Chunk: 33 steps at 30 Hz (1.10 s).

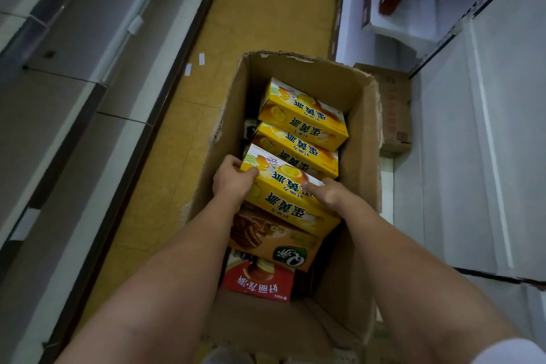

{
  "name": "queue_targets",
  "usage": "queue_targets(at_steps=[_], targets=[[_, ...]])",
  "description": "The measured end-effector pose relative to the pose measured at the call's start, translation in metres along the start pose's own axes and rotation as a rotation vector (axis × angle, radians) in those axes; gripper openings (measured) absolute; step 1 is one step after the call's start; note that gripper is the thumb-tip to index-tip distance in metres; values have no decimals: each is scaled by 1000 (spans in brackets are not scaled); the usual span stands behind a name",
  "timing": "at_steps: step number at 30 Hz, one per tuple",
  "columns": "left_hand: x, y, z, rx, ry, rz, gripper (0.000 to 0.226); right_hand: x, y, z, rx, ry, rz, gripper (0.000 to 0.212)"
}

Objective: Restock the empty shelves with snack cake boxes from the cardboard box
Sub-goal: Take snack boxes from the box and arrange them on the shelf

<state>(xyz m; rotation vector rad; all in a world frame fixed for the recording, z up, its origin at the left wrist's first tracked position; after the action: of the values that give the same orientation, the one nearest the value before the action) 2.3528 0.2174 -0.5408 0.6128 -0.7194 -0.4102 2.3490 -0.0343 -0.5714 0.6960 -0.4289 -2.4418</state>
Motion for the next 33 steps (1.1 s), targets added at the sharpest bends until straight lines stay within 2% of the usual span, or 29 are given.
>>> queue_targets(at_steps=[3, 5, 7, 10, 13, 15, 16, 19, 22, 24, 26, 27, 30, 31, 33], targets=[[5, 12, 10, -3, -17, 40, 30, -18, 8, 14, 56, 83, 192, 80], [7, 17, 20, -53, -25, 132, 29, -30, 6, 26, 10, 128, 214, 84], [6, 23, 31, -89, -36, 235, 22, -36, 1, 35, -66, 147, 112, 93], [-1, 38, 51, -91, -53, 338, 9, -38, -11, 54, -193, 73, -117, 97], [-17, 51, 67, -28, -51, 408, 12, -40, -29, 72, -284, 28, -106, 113], [-36, 64, 76, 73, -21, 496, 21, -47, -47, 85, -349, 63, -112, 96], [-46, 68, 79, 118, 0, 537, 34, -52, -57, 92, -379, 90, -135, 86], [-77, 88, 102, 235, 67, 633, 76, -73, -88, 120, -431, 163, -220, 79], [-102, 100, 126, 238, 99, 702, 106, -98, -123, 146, -466, 245, -321, 61], [-125, 112, 143, 256, 116, 665, 102, -111, -149, 167, -499, 276, -303, 58], [-149, 135, 159, 307, 120, 590, 80, -120, -178, 185, -575, 292, -286, 53], [-165, 148, 172, 336, 124, 586, 73, -126, -194, 193, -594, 325, -292, 57], [-210, 171, 208, 301, 121, 538, 66, -150, -213, 218, -508, 546, -278, 97], [-222, 173, 220, 267, 115, 488, 68, -157, -218, 229, -494, 641, -198, 105], [-249, 177, 248, 221, 120, 399, 70, -158, -247, 253, -560, 754, 60, 108]])
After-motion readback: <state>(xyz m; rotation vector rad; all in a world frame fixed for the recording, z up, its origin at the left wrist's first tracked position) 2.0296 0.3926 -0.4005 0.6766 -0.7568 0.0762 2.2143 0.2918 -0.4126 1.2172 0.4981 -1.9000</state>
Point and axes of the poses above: each hand's wrist, its own z-axis away from the middle knuckle, its own y-axis out of the back of the hand, x = y × z, the point moved 9 cm from there along -z, towards the middle knuckle, and after that the axes turned 15 degrees about -z, right-handed, at the moved point
